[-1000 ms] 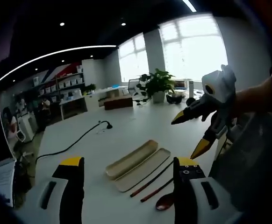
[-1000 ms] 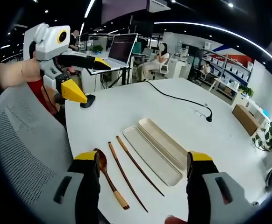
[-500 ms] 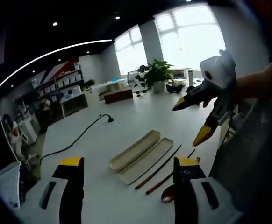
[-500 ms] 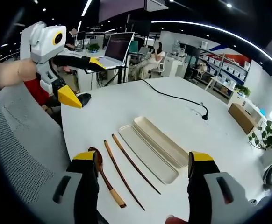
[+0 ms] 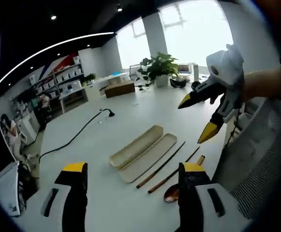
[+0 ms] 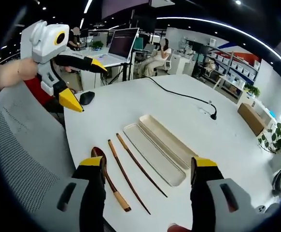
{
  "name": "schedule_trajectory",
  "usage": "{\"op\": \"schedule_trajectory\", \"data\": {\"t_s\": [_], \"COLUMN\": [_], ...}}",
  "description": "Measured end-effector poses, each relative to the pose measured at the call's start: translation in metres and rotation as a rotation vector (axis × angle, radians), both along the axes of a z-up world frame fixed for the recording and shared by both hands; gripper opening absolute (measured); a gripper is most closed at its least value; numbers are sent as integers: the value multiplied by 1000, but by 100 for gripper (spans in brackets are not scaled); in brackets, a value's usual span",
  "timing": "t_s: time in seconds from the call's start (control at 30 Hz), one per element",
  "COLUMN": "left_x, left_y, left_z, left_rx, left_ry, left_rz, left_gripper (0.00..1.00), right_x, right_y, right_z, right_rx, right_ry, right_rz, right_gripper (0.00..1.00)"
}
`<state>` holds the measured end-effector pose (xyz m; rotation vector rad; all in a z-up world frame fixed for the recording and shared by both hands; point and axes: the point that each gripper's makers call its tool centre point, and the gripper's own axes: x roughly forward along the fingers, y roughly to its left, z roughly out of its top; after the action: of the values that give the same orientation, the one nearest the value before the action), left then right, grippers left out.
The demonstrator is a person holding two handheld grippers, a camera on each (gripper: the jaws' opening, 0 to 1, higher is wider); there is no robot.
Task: Arrange the utensils inside the cutlery case until each visible utensil rests in its matching compartment.
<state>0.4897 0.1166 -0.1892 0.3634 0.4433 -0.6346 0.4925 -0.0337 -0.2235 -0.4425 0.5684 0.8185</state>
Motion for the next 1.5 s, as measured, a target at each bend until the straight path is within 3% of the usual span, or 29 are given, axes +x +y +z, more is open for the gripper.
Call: {"op": "schedule_trajectory", "data": {"t_s": [0.1, 0.17, 0.2, 0.23, 0.3, 0.47, 0.7, 0.87, 1.0, 1.13, 1.3, 1.37, 1.5], "left_x": [-1, -4, -6, -11, -19, -28, -28, -36, -46, -50, -54, -55, -54], "left_y": [1, 11, 10, 6, -3, -6, -6, -10, -12, -12, -11, -12, -11], "left_z": [-4, -19, -27, -33, -41, -47, -46, -53, -61, -65, -68, -68, -67], "left_rx": [21, 197, 251, 261, 223, 255, 186, 195, 183, 209, 203, 164, 177], "left_ry": [14, 23, 32, 49, 110, 140, 194, 229, 294, 306, 338, 370, 354], "left_rz": [-5, -26, -61, -100, -124, -169, -151, -177, -190, -208, -209, -181, -192], "left_gripper": [76, 76, 77, 77, 78, 79, 80, 77, 76, 76, 69, 66, 64], "right_x": [-3, -3, -4, -5, -8, -8, -12, -15, -17, -20, -21, -21, -24], "right_y": [2, 4, 5, 5, 4, 4, 5, 11, 18, 24, 28, 30, 32], "right_z": [-3, -5, -8, -11, -21, -32, -47, -55, -58, -61, -72, -74, -82], "right_rx": [-3, -2, -16, -28, -67, -90, -128, -134, -117, -136, -174, -186, -218], "right_ry": [21, 26, 28, 34, 54, 97, 132, 172, 202, 219, 254, 256, 271], "right_rz": [13, 13, 22, 30, 52, 76, 105, 130, 137, 199, 230, 249, 293], "right_gripper": [68, 67, 65, 64, 62, 57, 56, 53, 55, 40, 36, 36, 31]}}
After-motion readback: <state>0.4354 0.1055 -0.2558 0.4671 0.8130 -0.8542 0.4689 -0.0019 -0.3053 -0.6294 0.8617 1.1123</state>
